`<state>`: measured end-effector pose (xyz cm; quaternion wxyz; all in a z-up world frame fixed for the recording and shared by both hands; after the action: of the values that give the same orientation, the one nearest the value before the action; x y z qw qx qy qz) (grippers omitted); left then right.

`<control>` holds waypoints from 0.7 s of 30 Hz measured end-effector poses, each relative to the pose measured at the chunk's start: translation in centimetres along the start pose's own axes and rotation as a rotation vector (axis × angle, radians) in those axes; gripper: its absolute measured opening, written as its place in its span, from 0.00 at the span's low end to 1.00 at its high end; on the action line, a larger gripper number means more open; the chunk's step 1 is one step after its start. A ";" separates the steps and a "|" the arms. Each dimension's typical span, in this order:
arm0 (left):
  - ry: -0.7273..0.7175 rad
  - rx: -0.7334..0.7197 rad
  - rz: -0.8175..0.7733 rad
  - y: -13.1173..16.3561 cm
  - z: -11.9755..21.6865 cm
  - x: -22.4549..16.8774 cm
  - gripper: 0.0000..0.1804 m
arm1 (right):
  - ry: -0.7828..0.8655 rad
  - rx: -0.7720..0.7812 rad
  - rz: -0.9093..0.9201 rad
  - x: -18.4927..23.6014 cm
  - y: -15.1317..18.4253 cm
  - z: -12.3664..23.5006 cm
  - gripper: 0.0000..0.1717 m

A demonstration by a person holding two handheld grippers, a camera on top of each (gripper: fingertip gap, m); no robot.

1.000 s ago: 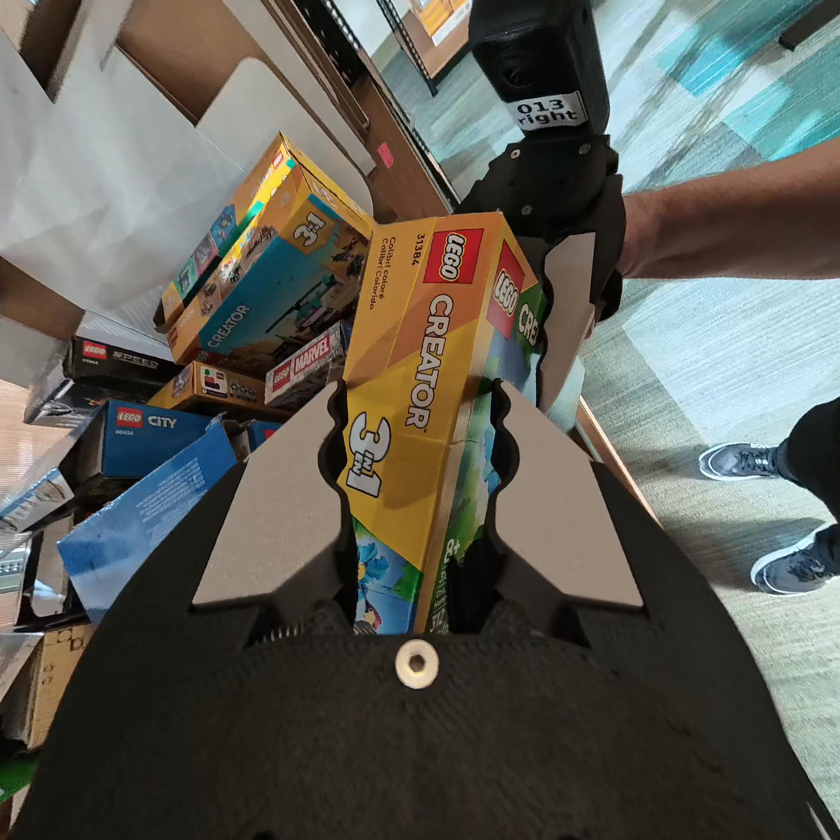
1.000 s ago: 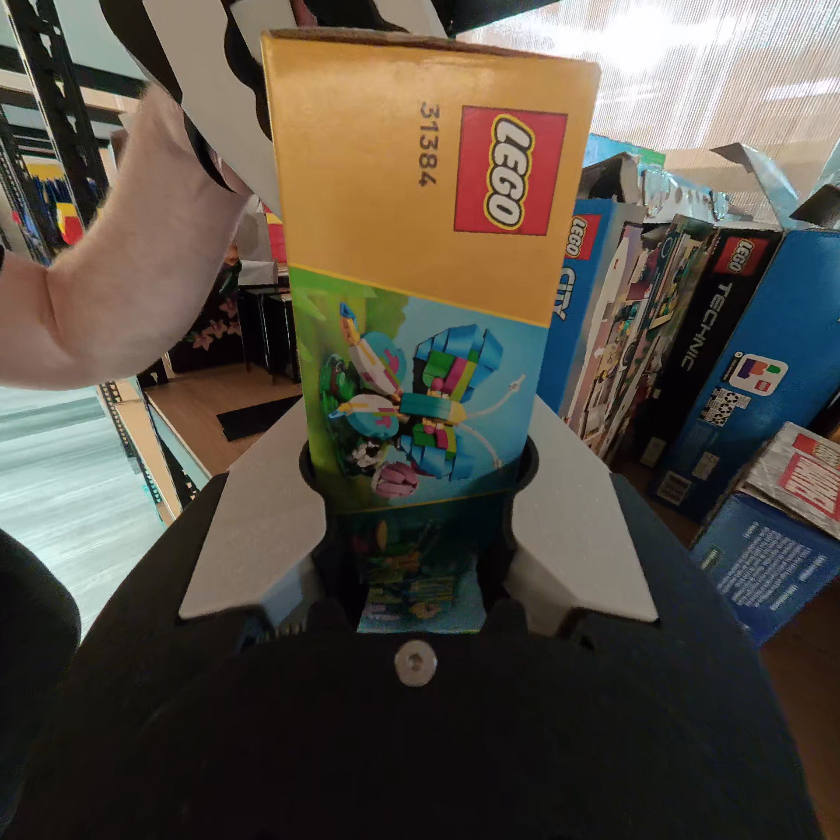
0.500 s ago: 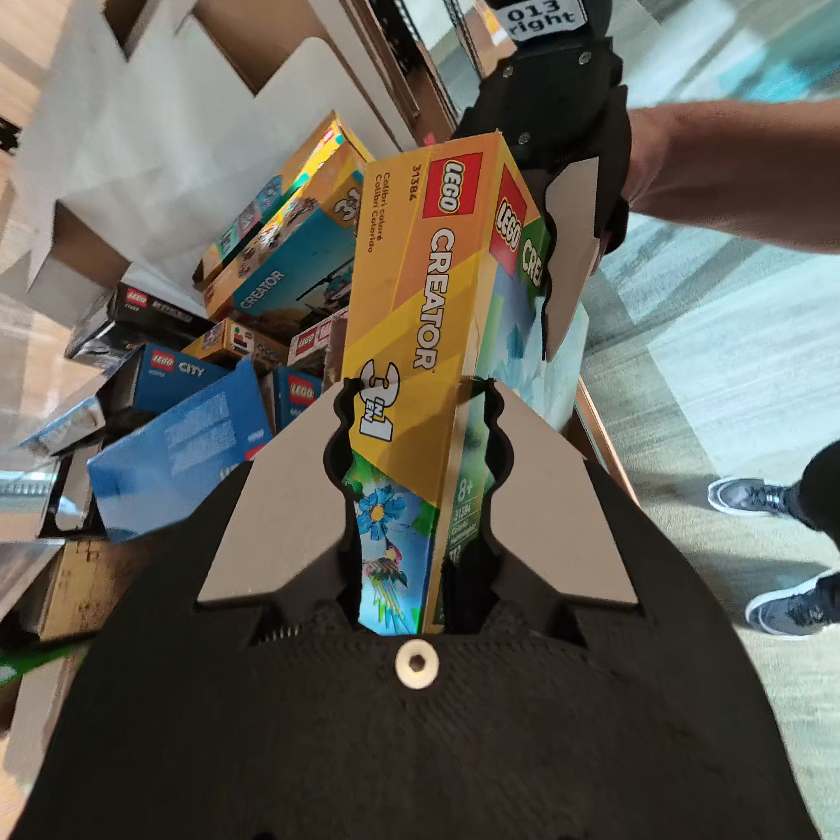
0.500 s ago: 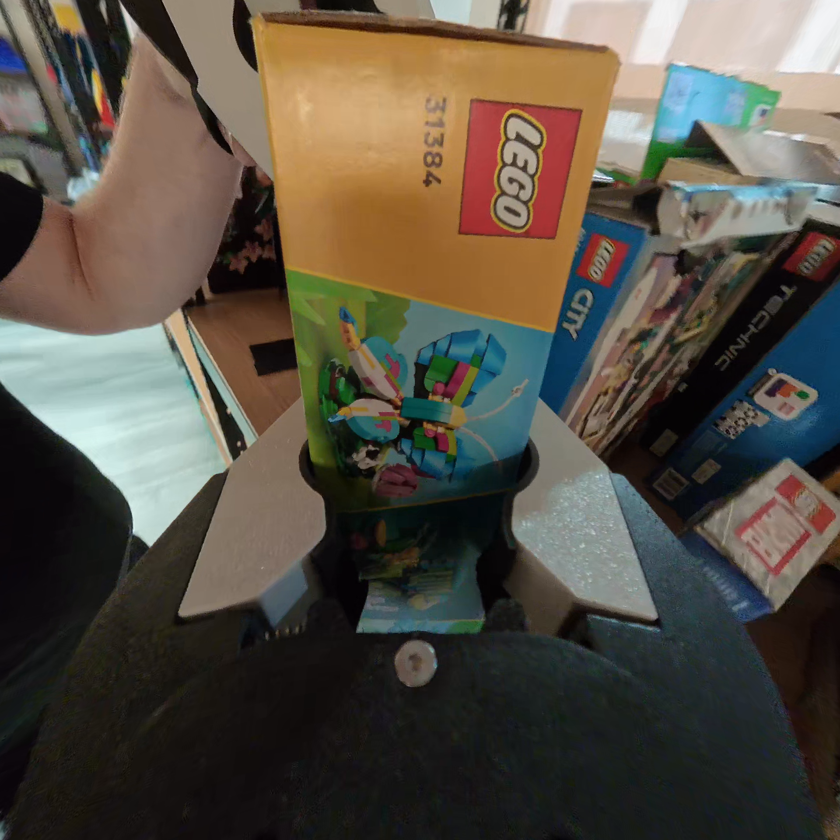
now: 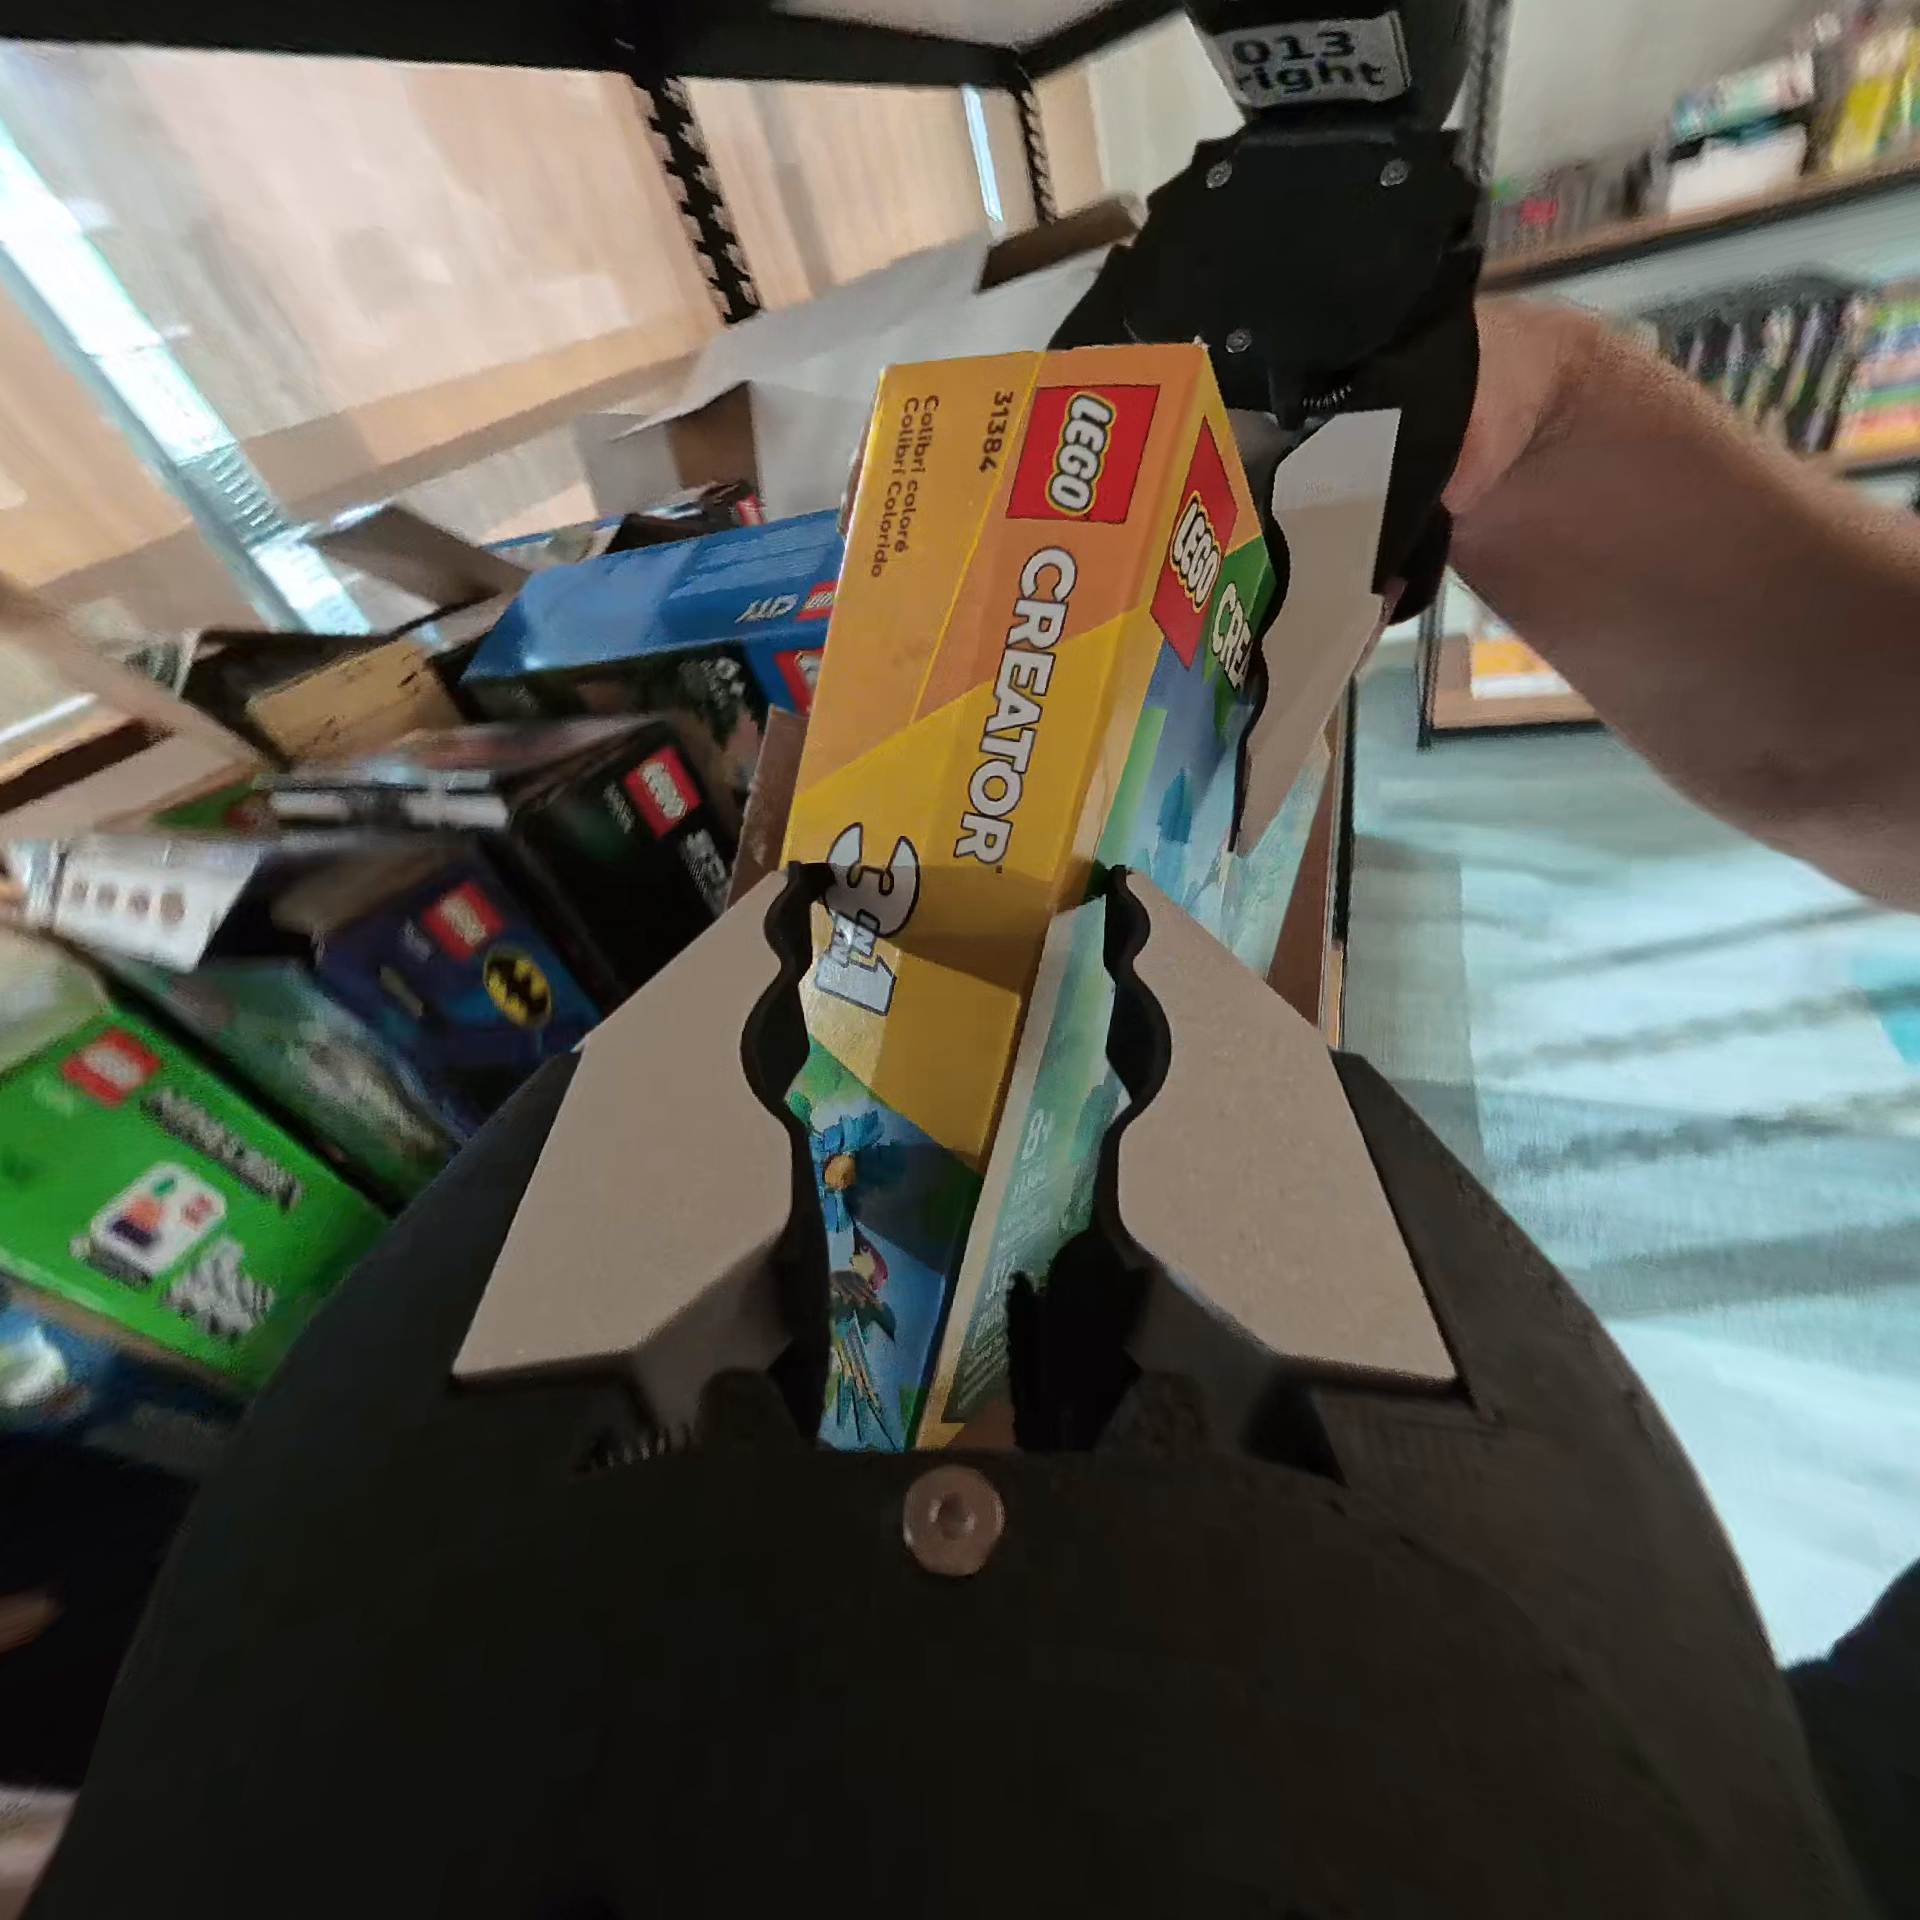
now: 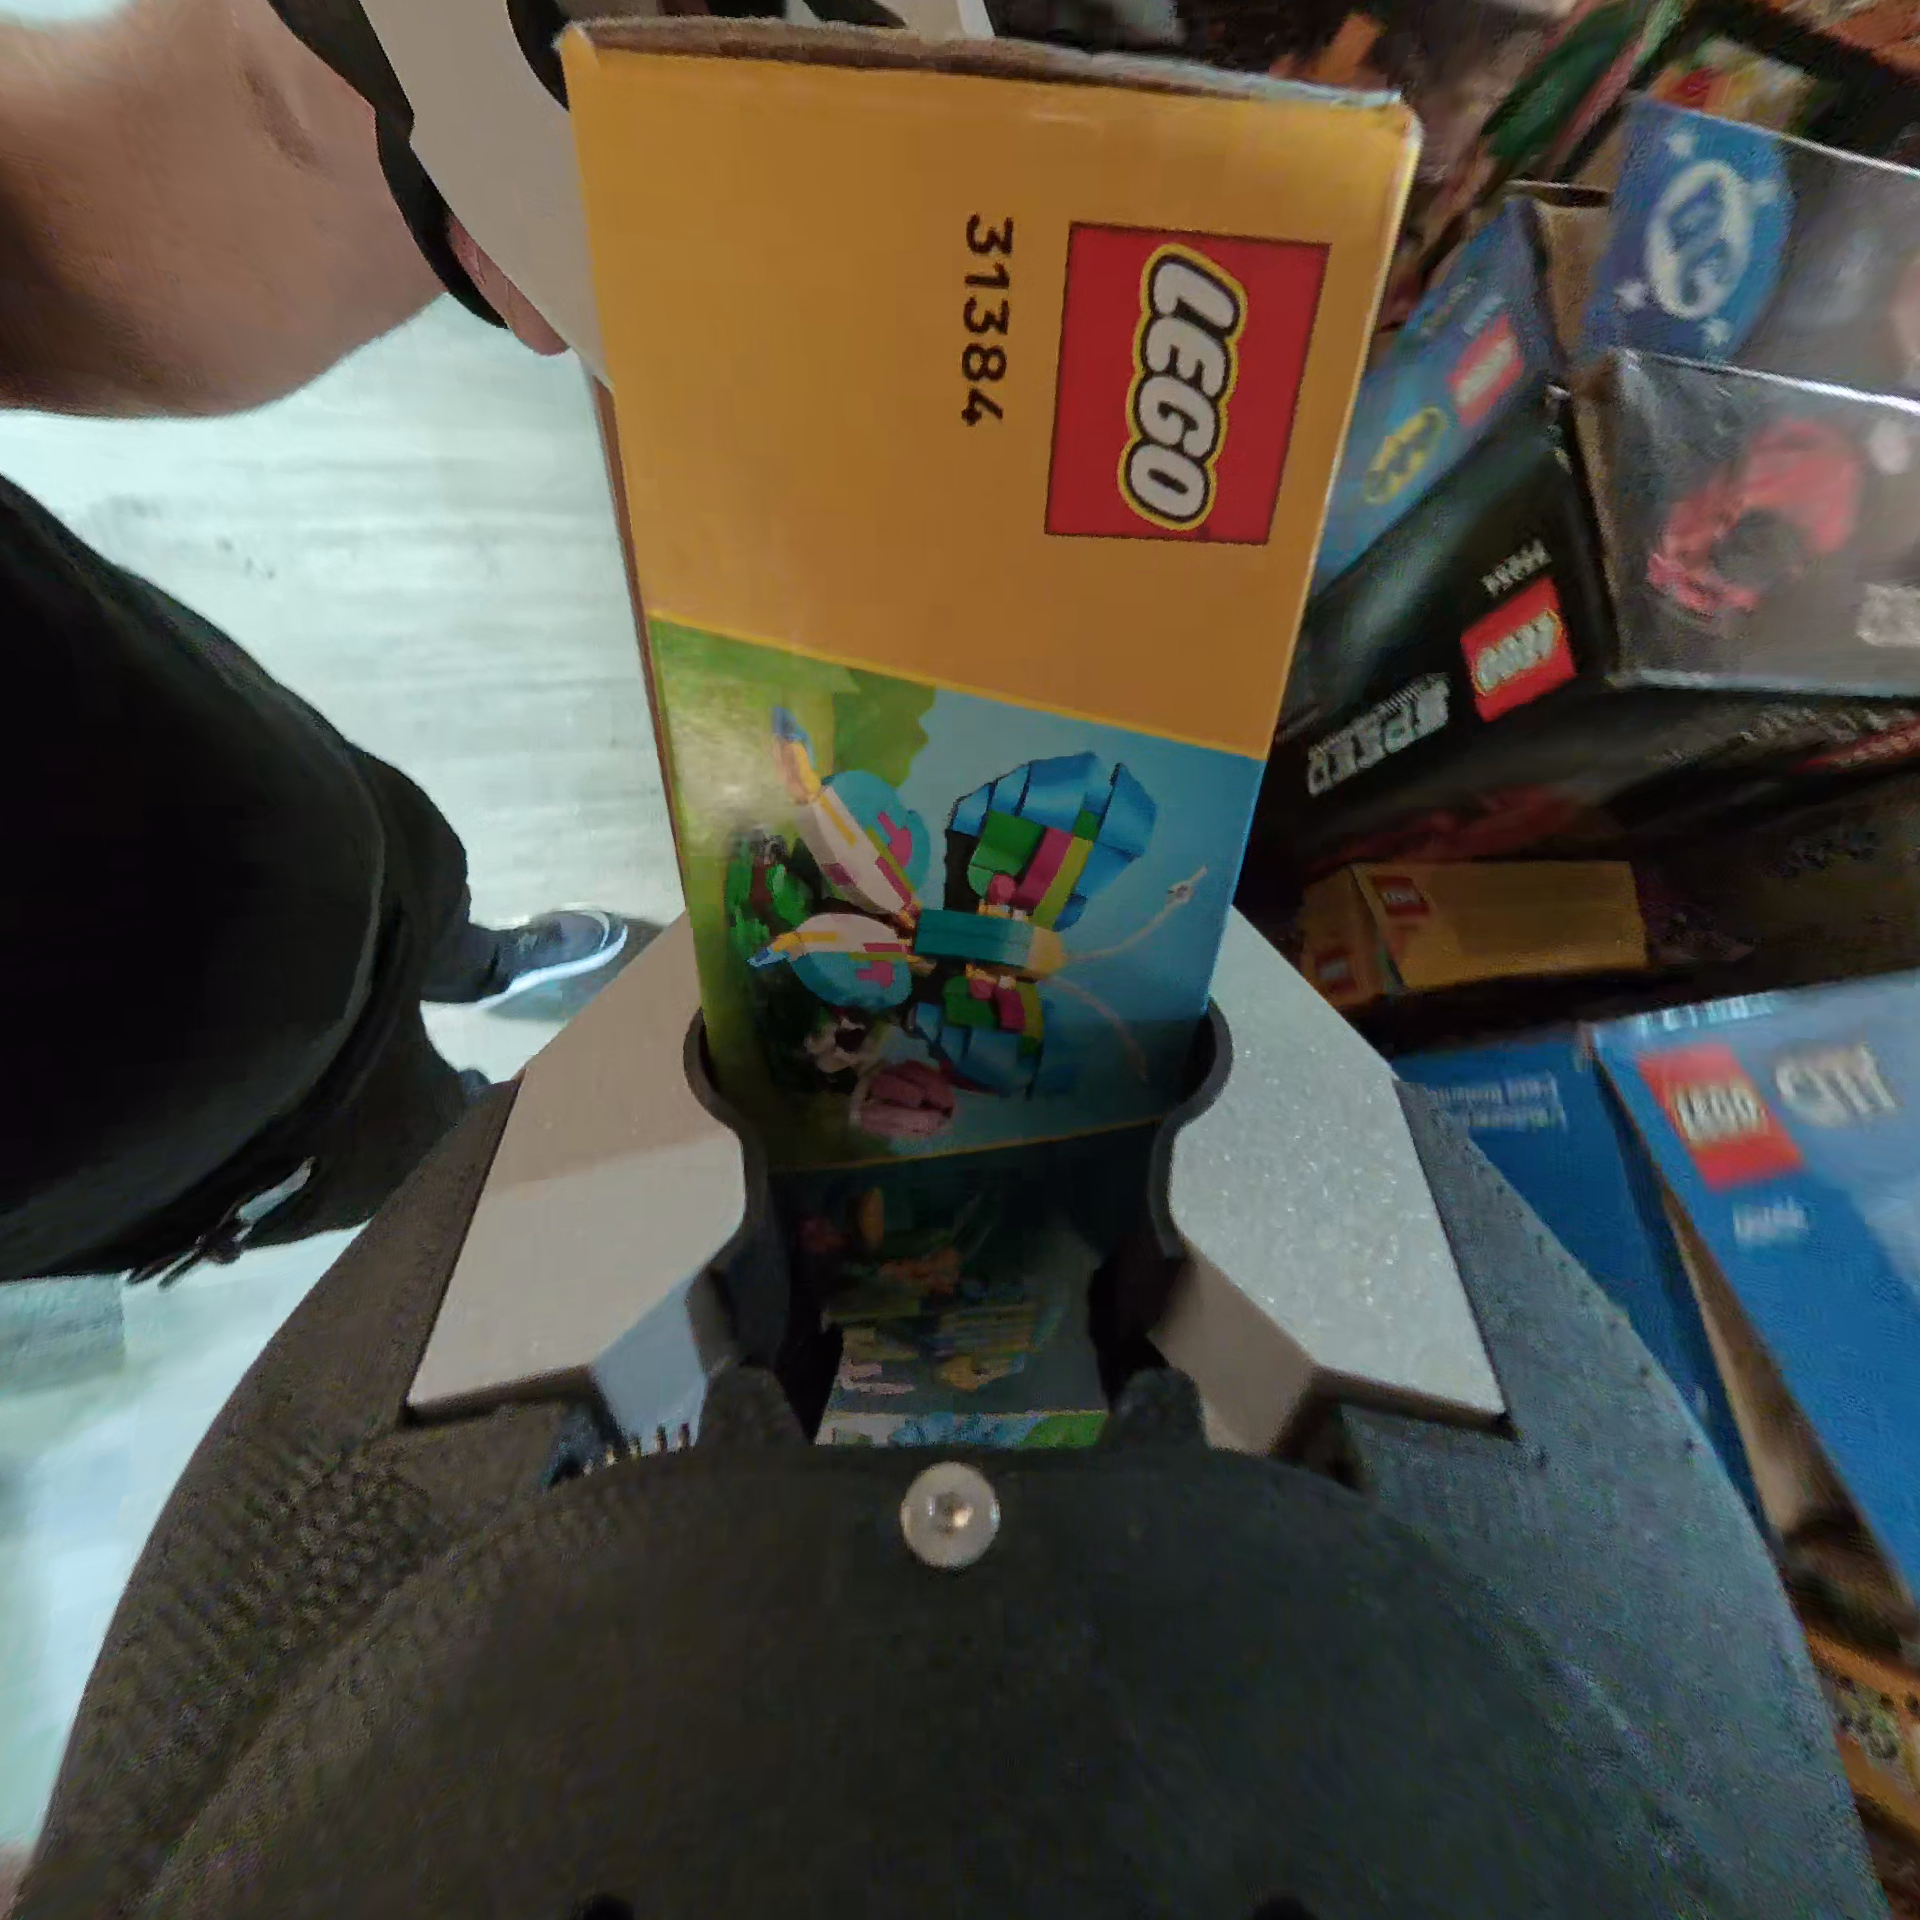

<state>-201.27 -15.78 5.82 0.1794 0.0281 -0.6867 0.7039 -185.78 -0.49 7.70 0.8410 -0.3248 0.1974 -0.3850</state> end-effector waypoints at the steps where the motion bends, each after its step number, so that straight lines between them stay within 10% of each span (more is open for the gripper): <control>1: -0.028 -0.014 0.039 0.9 0.7 0.1 0.31 | -0.025 0.034 0.004 -0.3 -0.7 -0.6 0.47; 12: -0.099 0.022 0.408 11.4 2.9 -0.2 0.29 | -0.187 0.482 -0.029 -2.6 -3.6 -8.3 0.47; 21: -0.046 -0.001 0.461 12.6 3.9 -0.1 0.29 | -0.214 0.616 -0.011 -2.1 -3.2 -11.1 0.48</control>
<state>-205.63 -19.50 -6.04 -0.0018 -0.1135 -0.6792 0.7251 -195.26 -4.79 2.20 0.9137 -0.0951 -0.0196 -0.3947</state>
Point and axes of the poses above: each gripper's, where its closed fingertips meet, z back along the fingers, y out of its underside, x = y × z across the jaws, the point moved 10 cm from there along z, back along the fingers, and after that the axes turned 13 degrees about -y, right-handed, at the moved point
